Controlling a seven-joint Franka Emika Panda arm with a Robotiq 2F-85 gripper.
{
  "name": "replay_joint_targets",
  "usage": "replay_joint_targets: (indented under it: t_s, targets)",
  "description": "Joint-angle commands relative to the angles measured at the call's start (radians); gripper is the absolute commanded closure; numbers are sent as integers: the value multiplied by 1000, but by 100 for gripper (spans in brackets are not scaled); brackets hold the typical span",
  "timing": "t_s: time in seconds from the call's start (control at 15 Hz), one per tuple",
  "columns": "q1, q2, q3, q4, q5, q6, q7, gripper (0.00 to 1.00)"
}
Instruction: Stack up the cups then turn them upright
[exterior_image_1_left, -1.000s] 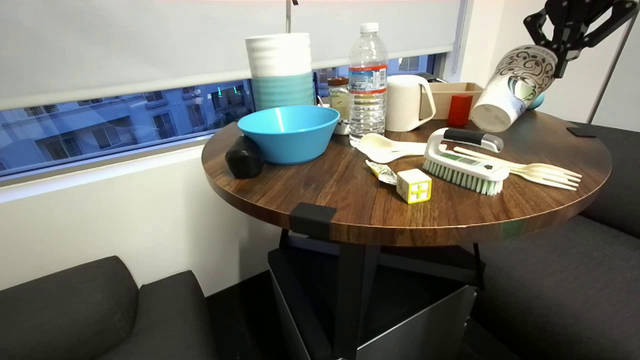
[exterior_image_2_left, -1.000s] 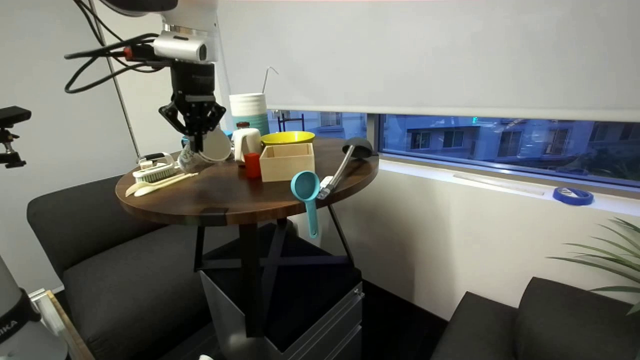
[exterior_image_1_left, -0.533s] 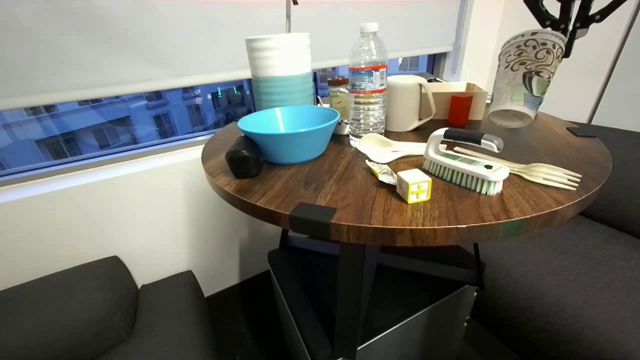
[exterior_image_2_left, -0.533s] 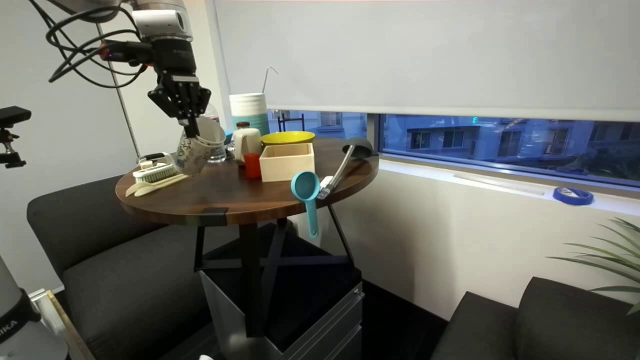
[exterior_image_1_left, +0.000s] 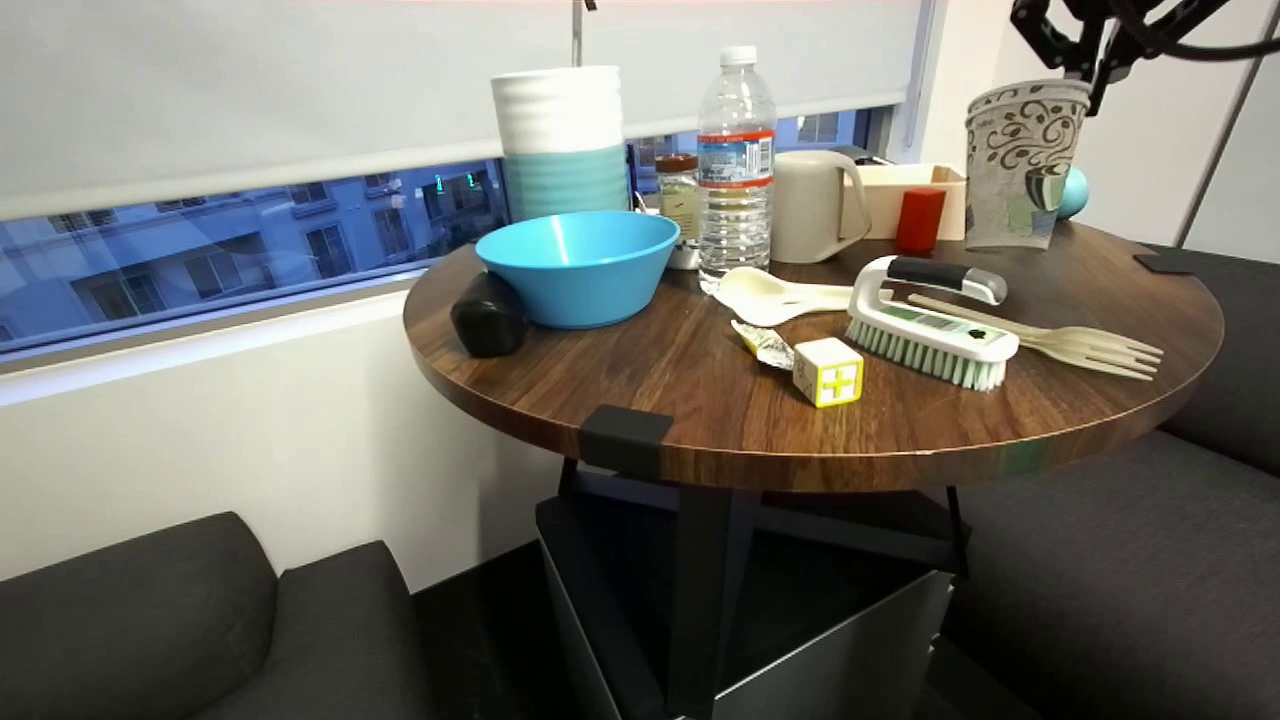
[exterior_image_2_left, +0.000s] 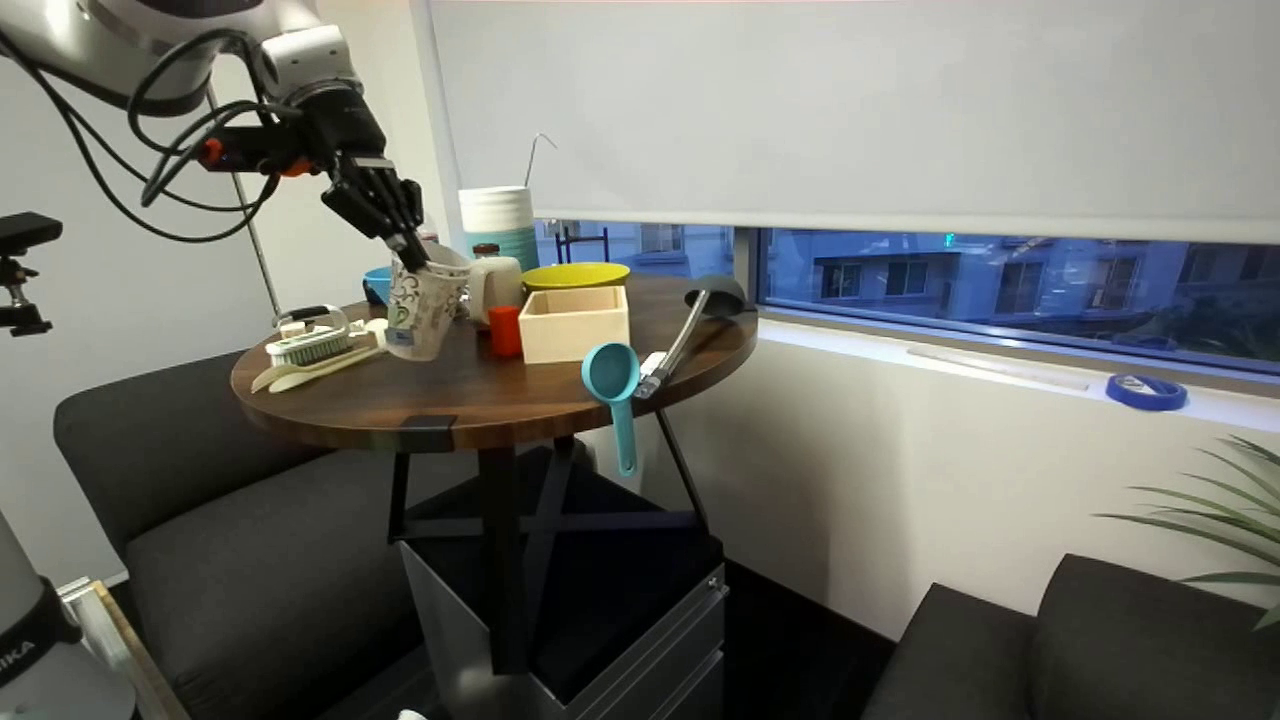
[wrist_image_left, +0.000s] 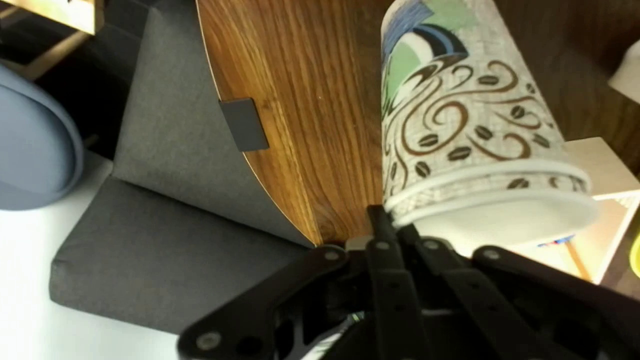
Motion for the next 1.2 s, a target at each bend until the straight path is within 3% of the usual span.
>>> replay_joint_targets:
  t_s: [0.0, 0.33, 0.93, 1.0, 1.13]
  targets:
    - [0, -60, 29, -87, -130, 148, 29, 99]
    - [-26, -92, 46, -154, -257, 337, 73, 99]
    - [-11, -100, 33, -202, -233, 383, 15, 99]
    - [-13, -100, 33, -205, -231, 394, 16, 71]
    - [-13, -105, 24, -203, -222, 387, -2, 65]
